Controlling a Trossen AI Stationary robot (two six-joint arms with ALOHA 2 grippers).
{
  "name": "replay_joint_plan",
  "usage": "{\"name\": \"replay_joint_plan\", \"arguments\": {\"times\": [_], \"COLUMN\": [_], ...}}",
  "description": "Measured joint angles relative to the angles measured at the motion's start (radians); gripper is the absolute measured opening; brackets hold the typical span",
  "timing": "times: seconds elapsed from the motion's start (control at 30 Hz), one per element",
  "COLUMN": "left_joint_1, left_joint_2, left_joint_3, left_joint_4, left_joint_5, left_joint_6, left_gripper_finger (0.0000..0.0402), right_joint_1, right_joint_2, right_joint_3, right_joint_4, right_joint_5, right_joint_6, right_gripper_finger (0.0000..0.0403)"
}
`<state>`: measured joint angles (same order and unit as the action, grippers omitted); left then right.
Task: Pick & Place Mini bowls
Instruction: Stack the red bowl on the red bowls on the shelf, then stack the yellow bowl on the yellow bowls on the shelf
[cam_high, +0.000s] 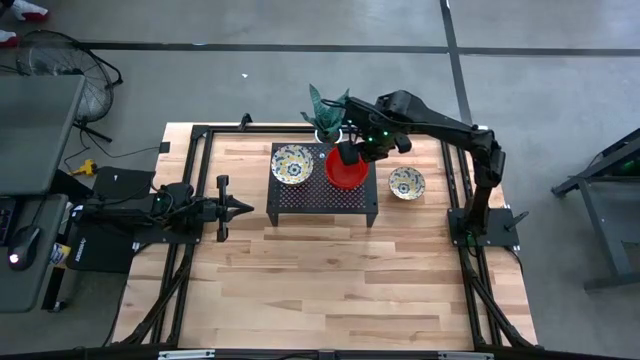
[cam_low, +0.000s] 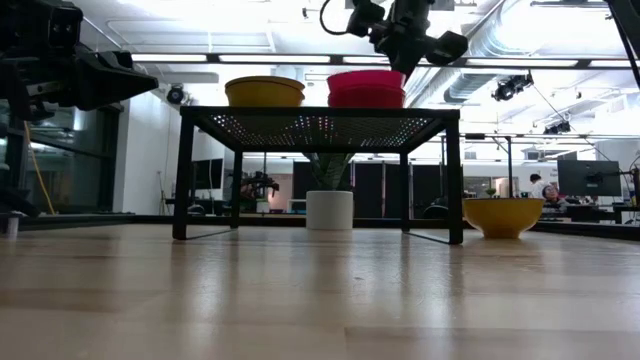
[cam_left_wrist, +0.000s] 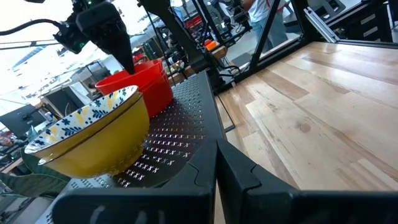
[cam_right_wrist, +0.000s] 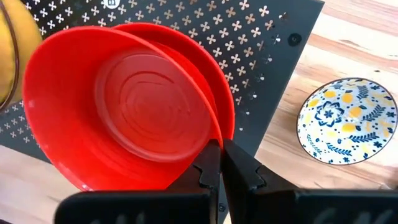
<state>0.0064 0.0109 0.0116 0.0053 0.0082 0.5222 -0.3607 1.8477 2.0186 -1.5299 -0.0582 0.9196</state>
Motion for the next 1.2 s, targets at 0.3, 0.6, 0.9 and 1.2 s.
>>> {"name": "replay_joint_plan", "arguments": {"times": [0.3, 0.6, 0.9, 1.2], "left_joint_1": [0.0, 0.0, 0.0, 0.0], "left_joint_2": [0.0, 0.0, 0.0, 0.0], "left_joint_3": [0.0, 0.0, 0.0, 0.0], "left_joint_4": [0.0, 0.0, 0.0, 0.0], "left_joint_5": [0.0, 0.0, 0.0, 0.0], "left_joint_6": [0.0, 0.0, 0.0, 0.0], "left_gripper_finger": [0.0, 0.0, 0.0, 0.0], "right_joint_1": [0.0, 0.0, 0.001, 0.022], "right_joint_2": [0.0, 0.0, -0.035, -0.076], "right_joint_3": [0.0, 0.0, 0.0, -0.006], "right_joint_4": [0.0, 0.001, -0.007, -0.042], "right_joint_5": [0.016, 0.021, 0.037, 0.069], "right_joint_6": [-0.003, -0.003, -0.015, -0.101], "right_gripper_finger": [0.0031, 0.0072, 0.0096, 0.0099]}}
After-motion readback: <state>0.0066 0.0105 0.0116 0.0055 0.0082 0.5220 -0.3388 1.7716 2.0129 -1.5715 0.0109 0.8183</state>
